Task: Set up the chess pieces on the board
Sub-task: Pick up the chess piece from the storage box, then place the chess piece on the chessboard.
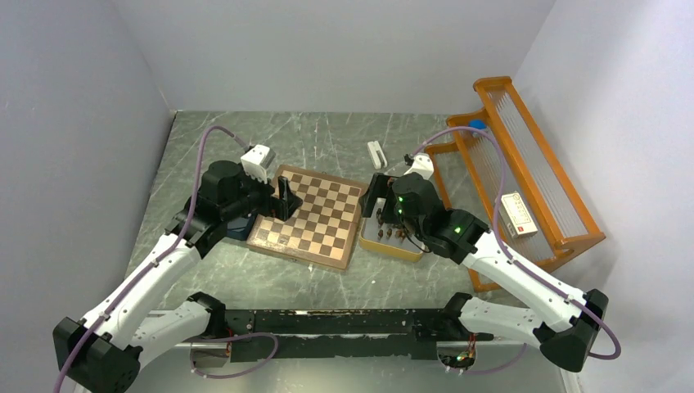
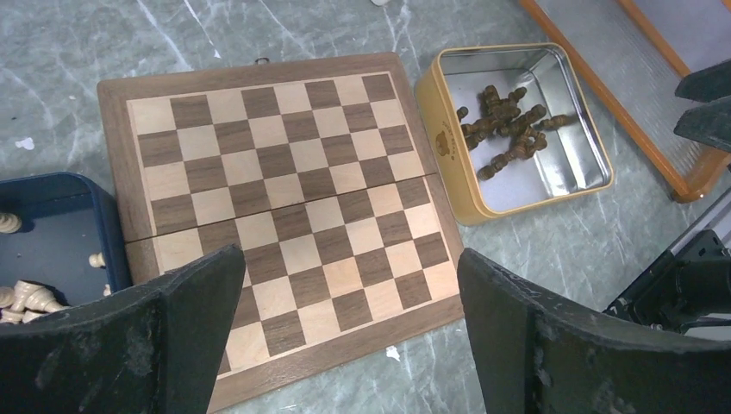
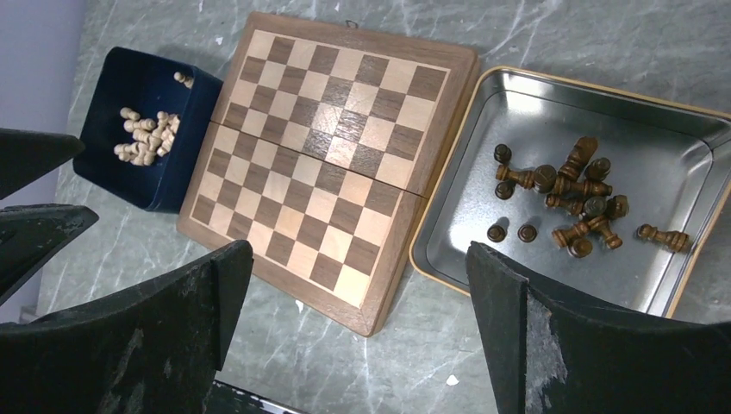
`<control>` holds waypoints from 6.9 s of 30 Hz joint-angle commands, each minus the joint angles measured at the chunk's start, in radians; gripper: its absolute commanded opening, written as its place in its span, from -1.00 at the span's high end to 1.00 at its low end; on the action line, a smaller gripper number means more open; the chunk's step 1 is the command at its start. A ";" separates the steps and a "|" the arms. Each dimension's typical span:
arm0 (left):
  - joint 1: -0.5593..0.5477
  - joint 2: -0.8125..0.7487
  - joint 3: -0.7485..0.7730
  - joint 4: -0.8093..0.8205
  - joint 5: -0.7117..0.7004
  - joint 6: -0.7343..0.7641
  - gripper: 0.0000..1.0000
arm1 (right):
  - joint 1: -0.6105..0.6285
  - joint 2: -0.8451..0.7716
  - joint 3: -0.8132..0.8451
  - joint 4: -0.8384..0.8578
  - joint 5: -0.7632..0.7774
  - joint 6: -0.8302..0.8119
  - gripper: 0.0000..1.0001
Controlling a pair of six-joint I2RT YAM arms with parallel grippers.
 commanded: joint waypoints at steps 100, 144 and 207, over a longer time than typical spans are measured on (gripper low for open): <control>-0.005 -0.136 -0.025 -0.024 -0.120 0.052 -0.92 | -0.447 0.428 -0.082 -0.002 -0.150 -0.258 0.63; -0.015 0.198 0.069 0.163 0.413 -0.339 -0.40 | -0.419 0.220 0.037 0.079 -0.872 -0.177 0.97; -0.217 0.516 0.106 0.350 0.364 -0.464 0.52 | -0.373 0.200 -0.087 0.173 -0.859 -0.140 1.00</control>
